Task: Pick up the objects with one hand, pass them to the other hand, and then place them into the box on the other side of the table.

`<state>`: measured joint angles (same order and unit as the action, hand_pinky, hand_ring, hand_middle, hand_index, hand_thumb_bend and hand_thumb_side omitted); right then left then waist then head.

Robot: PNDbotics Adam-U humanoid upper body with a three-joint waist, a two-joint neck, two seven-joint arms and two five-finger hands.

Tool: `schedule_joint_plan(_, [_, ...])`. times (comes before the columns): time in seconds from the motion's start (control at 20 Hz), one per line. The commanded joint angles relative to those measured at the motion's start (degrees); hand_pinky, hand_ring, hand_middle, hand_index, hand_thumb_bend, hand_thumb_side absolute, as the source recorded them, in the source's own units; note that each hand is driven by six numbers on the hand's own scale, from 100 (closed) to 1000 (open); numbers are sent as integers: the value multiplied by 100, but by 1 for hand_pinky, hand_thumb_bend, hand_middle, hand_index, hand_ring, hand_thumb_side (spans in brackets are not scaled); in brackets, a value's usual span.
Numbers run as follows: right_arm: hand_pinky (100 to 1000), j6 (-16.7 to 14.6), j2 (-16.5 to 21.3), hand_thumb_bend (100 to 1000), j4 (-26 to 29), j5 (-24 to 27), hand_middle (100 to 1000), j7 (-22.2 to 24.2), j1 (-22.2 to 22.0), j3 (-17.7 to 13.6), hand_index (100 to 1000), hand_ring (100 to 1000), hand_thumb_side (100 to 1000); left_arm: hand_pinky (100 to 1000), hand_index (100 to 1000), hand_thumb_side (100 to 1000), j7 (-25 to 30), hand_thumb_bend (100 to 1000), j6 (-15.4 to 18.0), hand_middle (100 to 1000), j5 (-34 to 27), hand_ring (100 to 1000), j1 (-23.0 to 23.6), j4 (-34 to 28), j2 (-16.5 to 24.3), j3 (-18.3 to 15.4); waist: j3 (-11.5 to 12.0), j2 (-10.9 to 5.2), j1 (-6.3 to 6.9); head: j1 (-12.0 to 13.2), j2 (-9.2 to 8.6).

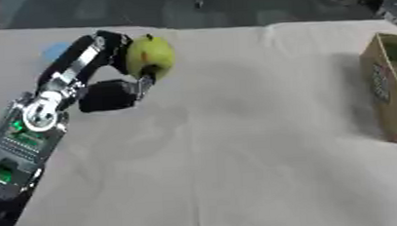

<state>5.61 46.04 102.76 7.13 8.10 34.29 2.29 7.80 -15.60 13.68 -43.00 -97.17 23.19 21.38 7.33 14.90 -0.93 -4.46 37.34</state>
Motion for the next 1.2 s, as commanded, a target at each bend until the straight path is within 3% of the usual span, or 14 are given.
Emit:
schedule_joint_plan(0.05, [886, -75, 298, 361, 34, -131, 841, 286, 348, 275, 860, 837, 266, 629, 566, 193, -68, 139, 201, 518, 173, 575, -150, 11, -28, 7, 5, -173, -89, -35, 26])
schedule_joint_plan(0.35, [880, -190, 211, 383, -115, -377, 835, 692, 1055, 836, 853, 833, 264, 626, 562, 178, -234, 138, 578, 514, 503, 572, -180, 216, -227, 58, 6, -190, -120, -73, 63])
schedule_joint_plan(0.95, [838, -78, -162, 405, -242, -408, 815, 1299, 1871, 1336, 835, 775, 272, 625, 560, 169, -503, 138, 921, 512, 704, 571, -135, 516, -406, 89, 23, -218, -153, -100, 91])
schedule_joint_plan(1.2, [810, 17, -273, 400, -260, -379, 797, 1789, 2087, 1492, 819, 742, 247, 625, 559, 166, -609, 136, 1040, 512, 744, 571, -126, 569, -446, 92, 31, -228, -164, -138, 118])
